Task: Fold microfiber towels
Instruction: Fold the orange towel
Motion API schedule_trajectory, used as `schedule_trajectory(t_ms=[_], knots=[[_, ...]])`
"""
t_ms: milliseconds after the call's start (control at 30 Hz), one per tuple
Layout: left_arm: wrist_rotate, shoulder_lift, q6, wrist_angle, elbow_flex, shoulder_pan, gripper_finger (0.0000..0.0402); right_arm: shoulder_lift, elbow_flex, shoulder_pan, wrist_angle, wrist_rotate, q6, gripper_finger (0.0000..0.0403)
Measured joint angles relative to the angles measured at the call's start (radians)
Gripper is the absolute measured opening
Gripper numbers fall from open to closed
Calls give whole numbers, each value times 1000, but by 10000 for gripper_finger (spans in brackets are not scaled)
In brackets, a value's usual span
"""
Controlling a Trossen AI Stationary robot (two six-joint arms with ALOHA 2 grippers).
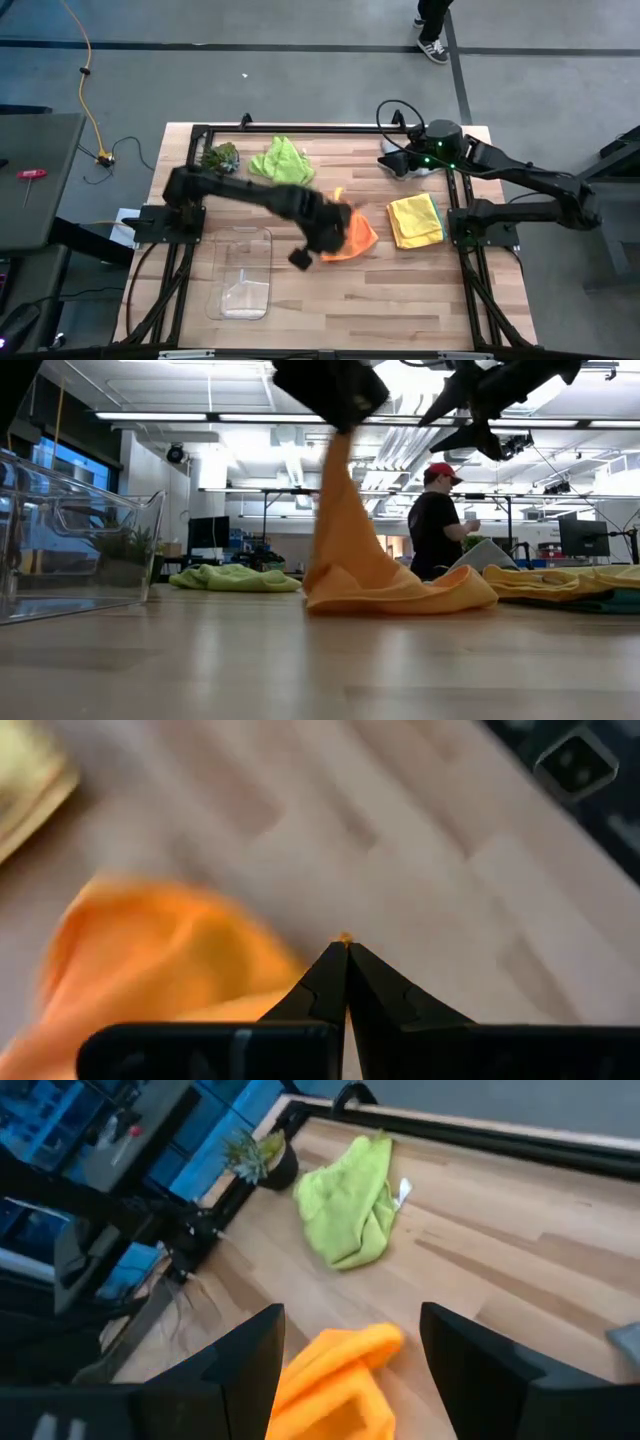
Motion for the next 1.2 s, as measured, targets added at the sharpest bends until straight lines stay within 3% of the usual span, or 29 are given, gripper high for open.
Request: schedule_trajectory(t_ms=[133, 300, 400, 733, 833, 1000, 1200], knots=[[76, 89, -32, 213, -10, -64, 0, 12, 0, 0, -6, 17, 0, 224], [263, 164, -143, 257, -10, -63, 0, 59, 0, -3, -44, -15, 27, 224], [267, 208, -166, 261, -9, -39, 0, 124, 0, -3, -84, -58, 37, 224], [272, 294, -245, 200, -10, -38, 0, 476, 3, -16, 45, -443, 89, 224], [234, 249, -175, 28, -11, -20, 0, 514, 34, -40, 49, -475, 64, 224], [155, 92, -70, -219, -11, 91, 0, 464, 104, -99, 43, -420, -3, 224], [151, -201, -69, -141, -10, 297, 0, 306, 173, -104, 42, -412, -134, 224]])
